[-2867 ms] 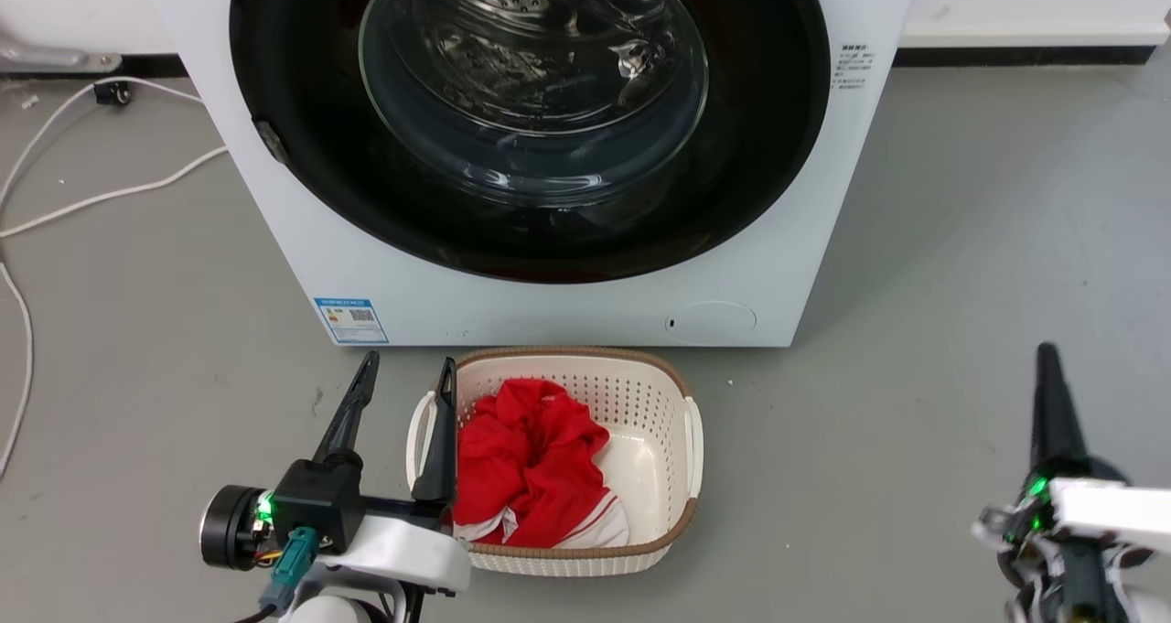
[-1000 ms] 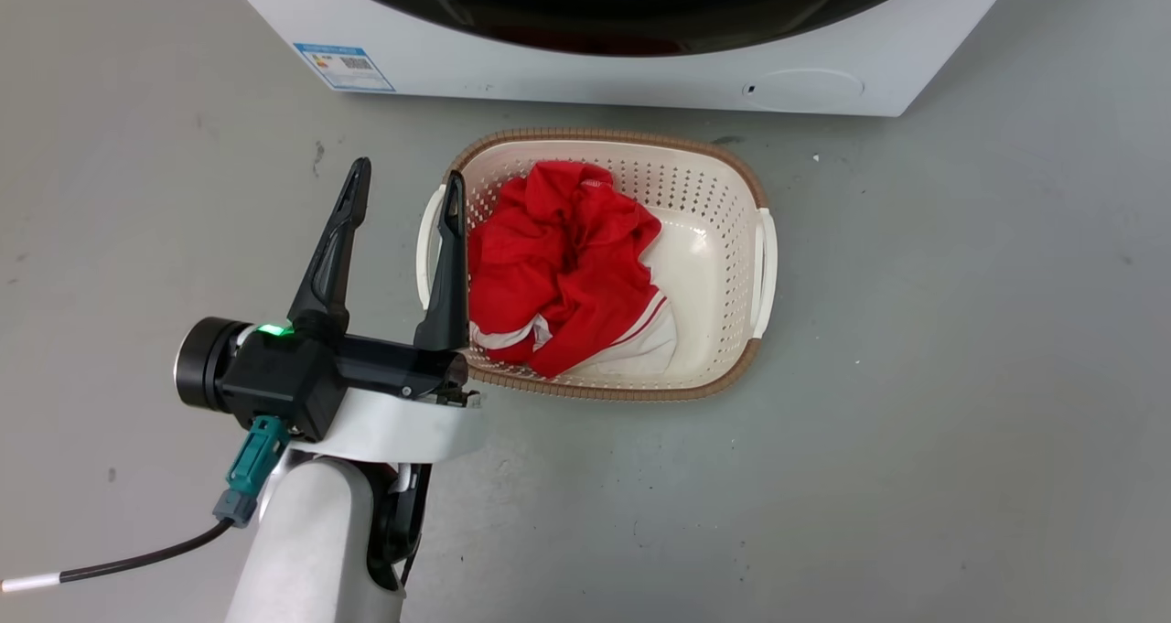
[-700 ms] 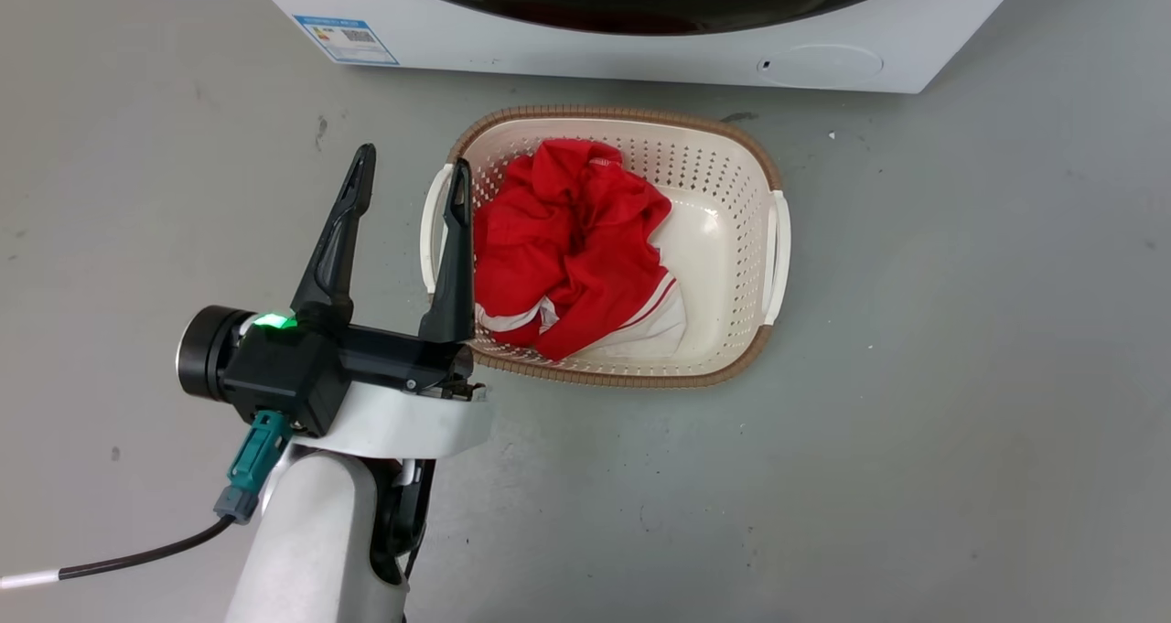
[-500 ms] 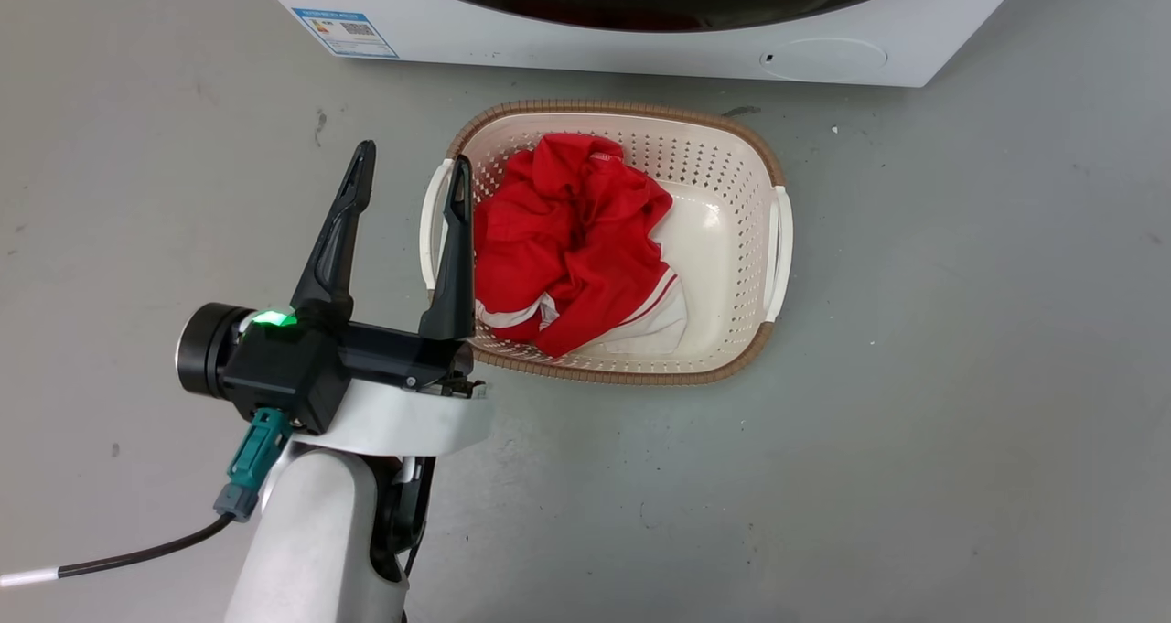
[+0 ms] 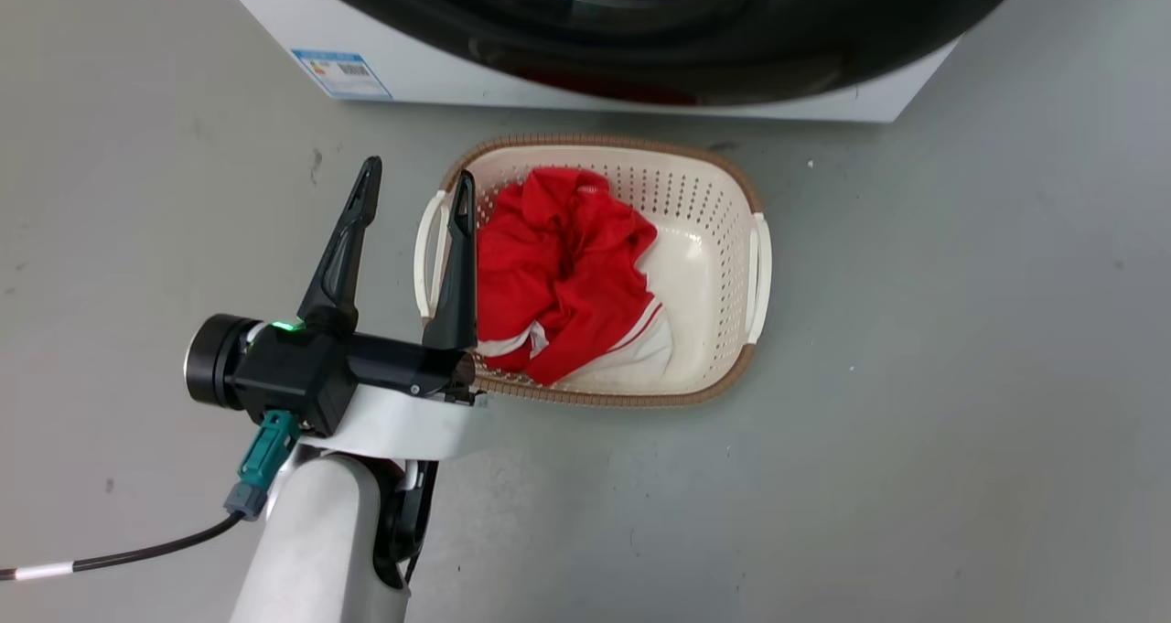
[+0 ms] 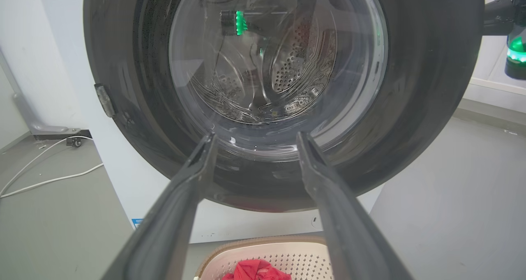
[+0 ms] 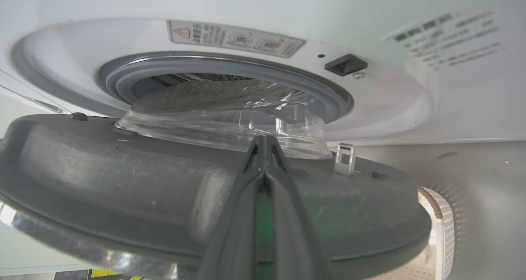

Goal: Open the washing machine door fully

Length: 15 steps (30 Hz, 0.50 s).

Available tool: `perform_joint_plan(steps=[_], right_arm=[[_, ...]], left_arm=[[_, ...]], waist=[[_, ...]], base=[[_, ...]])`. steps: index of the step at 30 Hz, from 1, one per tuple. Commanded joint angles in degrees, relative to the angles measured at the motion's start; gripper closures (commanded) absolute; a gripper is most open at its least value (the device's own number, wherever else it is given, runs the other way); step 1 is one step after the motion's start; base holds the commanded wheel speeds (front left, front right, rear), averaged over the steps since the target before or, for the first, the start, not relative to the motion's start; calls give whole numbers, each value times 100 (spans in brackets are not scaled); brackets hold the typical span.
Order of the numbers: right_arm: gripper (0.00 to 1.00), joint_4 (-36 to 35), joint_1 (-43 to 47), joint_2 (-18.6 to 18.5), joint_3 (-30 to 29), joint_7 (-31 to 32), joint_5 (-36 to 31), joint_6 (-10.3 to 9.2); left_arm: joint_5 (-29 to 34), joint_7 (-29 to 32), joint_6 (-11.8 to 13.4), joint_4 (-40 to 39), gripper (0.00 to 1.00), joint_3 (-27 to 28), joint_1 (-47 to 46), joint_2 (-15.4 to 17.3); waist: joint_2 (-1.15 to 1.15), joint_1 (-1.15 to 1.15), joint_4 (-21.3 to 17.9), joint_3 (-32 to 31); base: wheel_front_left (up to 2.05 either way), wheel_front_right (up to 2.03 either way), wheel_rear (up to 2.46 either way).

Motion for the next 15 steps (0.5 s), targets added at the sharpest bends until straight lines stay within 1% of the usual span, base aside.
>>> perform_joint_plan(steps=[1, 8, 15], right_arm=[[100, -82, 166, 118, 33, 120, 78, 16], [100, -227, 734, 148, 85, 447, 184, 16], [100, -452, 1342, 334, 184, 695, 280, 16]], left_arm=[[-20, -15, 13, 15, 0, -15, 90, -2], [-69, -15, 38, 128, 0, -23, 259, -2], [-50, -15, 39, 214, 0, 2, 470, -2]], waist=[[0, 0, -19, -189], [0, 0, -71, -646], [0, 0, -180, -1028]], base=[[0, 0, 0], [0, 0, 0], [0, 0, 0]])
